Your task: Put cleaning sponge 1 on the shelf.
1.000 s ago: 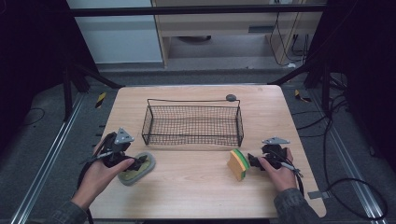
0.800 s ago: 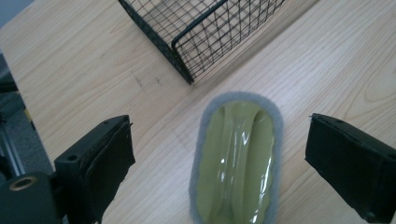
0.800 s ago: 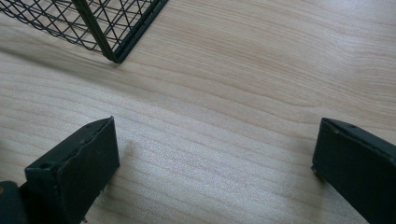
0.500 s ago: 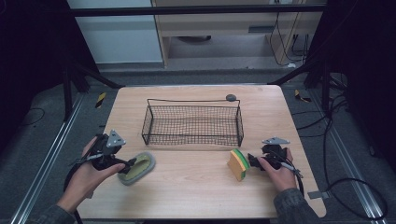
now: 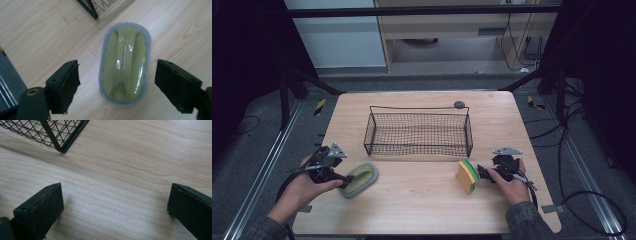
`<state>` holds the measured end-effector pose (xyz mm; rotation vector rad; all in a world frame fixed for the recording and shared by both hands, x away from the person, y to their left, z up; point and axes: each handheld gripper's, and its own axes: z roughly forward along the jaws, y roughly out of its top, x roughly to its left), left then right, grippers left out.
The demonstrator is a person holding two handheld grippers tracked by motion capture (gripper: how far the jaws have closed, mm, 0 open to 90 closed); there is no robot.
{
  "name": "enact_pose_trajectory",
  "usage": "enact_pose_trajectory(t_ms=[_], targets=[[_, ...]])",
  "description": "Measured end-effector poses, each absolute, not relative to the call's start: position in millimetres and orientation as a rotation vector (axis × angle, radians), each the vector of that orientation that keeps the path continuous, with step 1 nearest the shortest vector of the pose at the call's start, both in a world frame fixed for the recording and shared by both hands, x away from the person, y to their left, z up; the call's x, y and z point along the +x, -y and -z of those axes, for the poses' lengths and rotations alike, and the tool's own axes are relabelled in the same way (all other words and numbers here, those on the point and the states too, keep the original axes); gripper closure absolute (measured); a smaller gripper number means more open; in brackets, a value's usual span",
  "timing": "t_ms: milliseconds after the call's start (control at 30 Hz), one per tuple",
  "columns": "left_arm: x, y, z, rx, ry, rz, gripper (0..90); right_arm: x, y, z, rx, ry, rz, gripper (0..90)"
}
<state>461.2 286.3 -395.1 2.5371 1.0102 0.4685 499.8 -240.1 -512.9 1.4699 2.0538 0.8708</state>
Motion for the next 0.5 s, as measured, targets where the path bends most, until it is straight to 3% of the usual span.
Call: enact_pose_trajectory(t_ms=[200, 300, 500], targets=[[465, -276, 408, 2.596, -0.98, -0.419, 32.2, 500, 240, 513, 1.472, -2.056, -0.87, 0.7], [473, -272, 414, 2.613, -0.971, -0.366, 43.4, 500, 240, 513, 1.471, -2.057, -0.87, 0.6], [479, -269, 418, 2.639, -0.97, -0.35, 51.6, 500, 240, 513, 1.469, -2.059, -0.87, 0.7]])
